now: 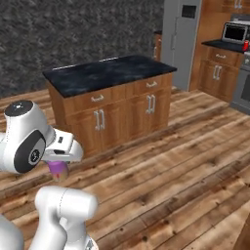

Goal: Four empty soda cans are scattered around the kitchen. Gather all the cans and cluster them next to the stove for recycling.

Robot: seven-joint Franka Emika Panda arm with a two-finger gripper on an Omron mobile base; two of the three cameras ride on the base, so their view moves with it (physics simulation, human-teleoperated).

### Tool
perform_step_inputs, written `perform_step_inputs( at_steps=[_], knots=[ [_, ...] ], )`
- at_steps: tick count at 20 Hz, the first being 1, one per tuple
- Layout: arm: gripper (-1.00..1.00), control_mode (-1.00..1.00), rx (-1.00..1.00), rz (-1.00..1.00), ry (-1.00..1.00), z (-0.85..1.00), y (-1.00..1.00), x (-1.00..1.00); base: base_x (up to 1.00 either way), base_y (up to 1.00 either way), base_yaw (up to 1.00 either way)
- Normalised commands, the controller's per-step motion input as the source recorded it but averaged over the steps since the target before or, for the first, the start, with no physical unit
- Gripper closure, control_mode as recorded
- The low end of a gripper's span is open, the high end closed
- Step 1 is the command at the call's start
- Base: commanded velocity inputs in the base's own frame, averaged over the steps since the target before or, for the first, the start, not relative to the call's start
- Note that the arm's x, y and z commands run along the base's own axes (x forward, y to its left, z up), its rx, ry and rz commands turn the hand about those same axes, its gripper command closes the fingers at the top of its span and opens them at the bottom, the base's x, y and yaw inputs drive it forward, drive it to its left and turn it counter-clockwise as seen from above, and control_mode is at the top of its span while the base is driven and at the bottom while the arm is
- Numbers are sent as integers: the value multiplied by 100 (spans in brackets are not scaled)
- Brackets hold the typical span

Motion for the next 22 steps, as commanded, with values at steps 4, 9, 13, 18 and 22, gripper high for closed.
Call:
perform_step_inputs(
  at_steps=[4, 9, 13, 18, 22],
  knots=[
    [100, 100, 0, 0, 0, 0, 0, 0, 0, 0, -39],
    [100, 100, 0, 0, 0, 0, 0, 0, 0, 0, -37],
    [100, 100, 0, 0, 0, 0, 0, 0, 16, 13, -32],
    [100, 100, 0, 0, 0, 0, 0, 0, 34, 31, -25],
    [100, 100, 0, 0, 0, 0, 0, 0, 45, 42, -22]
  ],
)
